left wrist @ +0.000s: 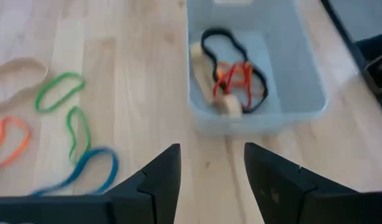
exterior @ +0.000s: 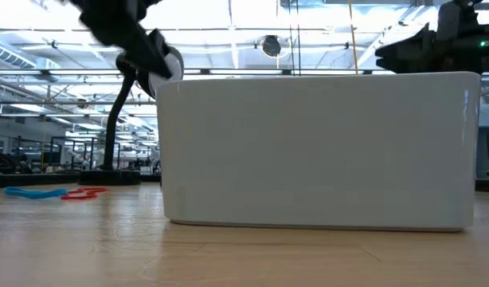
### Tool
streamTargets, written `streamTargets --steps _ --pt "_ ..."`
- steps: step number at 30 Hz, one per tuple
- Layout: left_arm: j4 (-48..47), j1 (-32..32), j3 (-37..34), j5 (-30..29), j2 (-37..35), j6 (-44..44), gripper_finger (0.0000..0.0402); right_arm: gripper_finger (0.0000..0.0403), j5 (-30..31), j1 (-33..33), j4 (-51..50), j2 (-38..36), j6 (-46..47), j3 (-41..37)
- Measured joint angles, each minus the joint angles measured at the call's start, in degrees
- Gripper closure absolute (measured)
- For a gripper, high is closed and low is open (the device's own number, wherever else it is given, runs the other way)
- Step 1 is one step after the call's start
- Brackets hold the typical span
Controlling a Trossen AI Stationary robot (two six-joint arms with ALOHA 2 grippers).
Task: Pick and place rubber bands into bin
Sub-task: Put the brown rubber band into the gray bin
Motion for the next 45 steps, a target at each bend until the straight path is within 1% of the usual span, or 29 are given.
streamTargets --steps 4,7,9,12,14,17,20,23,26,28,30,32,35,39,41,45 --pt "7.8 0.4 -7.9 -0.4 -4.6 0.7 0.0217 0.0234 0.0 0.0 -5.9 3.0 -2.7 4.7" --pt "14.1 1.3 -14.4 -0.8 -9.4 0.7 0.0217 0.0234 3.2 0.0 -8.1 7.6 -2.8 10.6" --pt "17.5 1.8 -18.2 -3.0 -12.9 1.2 0.0217 0.0234 5.6 0.0 -10.3 12.7 -2.7 14.6" --pt "20.0 2.7 -21.5 -5.7 -17.4 0.9 0.0217 0.0234 8.3 -0.6 -13.1 20.5 -2.4 21.2" --pt "19.7 2.9 -22.9 -6.3 -19.9 -1.3 0.0217 0.0234 10.3 -1.9 -14.5 25.9 0.1 25.8" --pt "19.5 2.9 -24.5 -6.4 -22.5 -3.2 0.0217 0.0234 10.0 -5.2 -19.1 34.2 5.7 33.0" --pt "19.8 2.9 -25.0 -6.0 -23.4 -5.2 0.0217 0.0234 5.8 -9.1 -27.5 41.7 10.2 40.6" --pt "20.3 2.9 -25.1 -6.0 -23.6 -5.2 0.0217 0.0234 -2.4 -13.8 -34.1 48.7 14.2 47.6" --pt "21.0 3.1 -25.1 -6.0 -23.7 -5.2 0.0217 0.0234 -10.7 -18.6 -36.9 54.9 17.8 52.7" --pt "22.7 3.1 -25.1 -6.0 -23.8 -6.0 0.0218 0.0234 -15.2 -21.2 -37.6 58.1 19.4 54.6" --pt "24.5 3.1 -25.1 -6.0 -23.8 -7.3 0.0217 0.0234 -18.0 -23.5 -36.7 60.6 20.4 55.7" --pt "26.5 3.1 -25.1 -5.9 -23.8 -7.9 0.0218 0.0234 -19.6 -25.2 -35.7 62.9 20.3 55.8" --pt "27.7 3.1 -25.1 -5.9 -23.8 -8.0 0.0217 0.0234 -20.1 -27.0 -35.6 65.7 19.3 55.8" --pt "27.7 3.1 -25.1 -6.0 -23.8 -5.9 0.0217 0.0234 -21.0 -28.2 -35.7 68.3 22.5 55.7" --pt "27.4 3.1 -25.1 -5.9 -23.8 -5.5 0.0217 0.0234 -23.8 -28.9 -35.6 69.7 22.7 55.7" --pt "27.4 3.1 -25.1 -5.8 -23.8 -5.3 0.0217 0.0232 -31.8 -30.5 -35.6 72.1 23.3 55.7"
